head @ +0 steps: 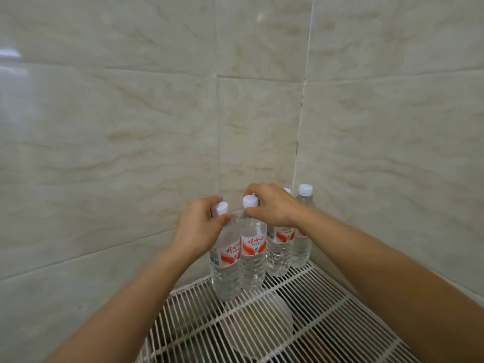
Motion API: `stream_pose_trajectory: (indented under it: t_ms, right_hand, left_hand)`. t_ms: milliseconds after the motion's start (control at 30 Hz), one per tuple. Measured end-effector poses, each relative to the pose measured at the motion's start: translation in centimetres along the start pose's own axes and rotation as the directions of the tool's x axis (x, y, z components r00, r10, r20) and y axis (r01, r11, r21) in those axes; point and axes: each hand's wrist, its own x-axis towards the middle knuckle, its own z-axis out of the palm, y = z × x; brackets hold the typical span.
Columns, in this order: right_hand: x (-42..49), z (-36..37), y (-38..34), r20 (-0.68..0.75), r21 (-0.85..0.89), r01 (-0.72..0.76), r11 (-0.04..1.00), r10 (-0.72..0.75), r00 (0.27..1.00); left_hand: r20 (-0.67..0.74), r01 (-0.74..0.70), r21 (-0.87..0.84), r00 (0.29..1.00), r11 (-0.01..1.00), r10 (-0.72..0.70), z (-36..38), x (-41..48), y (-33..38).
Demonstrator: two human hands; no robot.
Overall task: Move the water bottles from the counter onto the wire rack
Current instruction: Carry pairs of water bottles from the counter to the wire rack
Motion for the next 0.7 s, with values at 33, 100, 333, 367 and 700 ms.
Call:
stream_pose_trajectory:
  t_ms: [33,100,333,367,700]
  right_hand:
    - [0.1,0.0,0.1,0.002,-0.002,0.008,1.000,-0.008,1.000]
    - [0.3,-0.1,0.3,0.005,-0.007,0.023,1.000,-0.023,1.000]
    - [0.5,-0.2,0.9,0.031,-0.003,0.025,1.000,-0.025,0.999]
    - [0.5,-0.2,0.9,0.034,0.001,0.018,1.000,-0.018,0.999]
    - [-0.3,-0.4,0.6,0.050,-0.005,-0.026,1.000,0.026,0.998]
  left_hand:
    - [-0.002,-0.004,0.006,1.000,1.000,0.005,0.1,0.1,0.0]
    - [-0.001,-0.009,0.009,1.000,1.000,0.009,0.2,0.2,0.0]
    - [0.006,-0.030,-0.002,1.000,1.000,0.030,0.5,0.3,0.0]
    - [0.010,-0.035,-0.004,0.999,0.999,0.035,0.5,0.3,0.0]
    - [-0.006,-0.076,0.084,0.997,0.994,0.077,1.2,0.0,0.5]
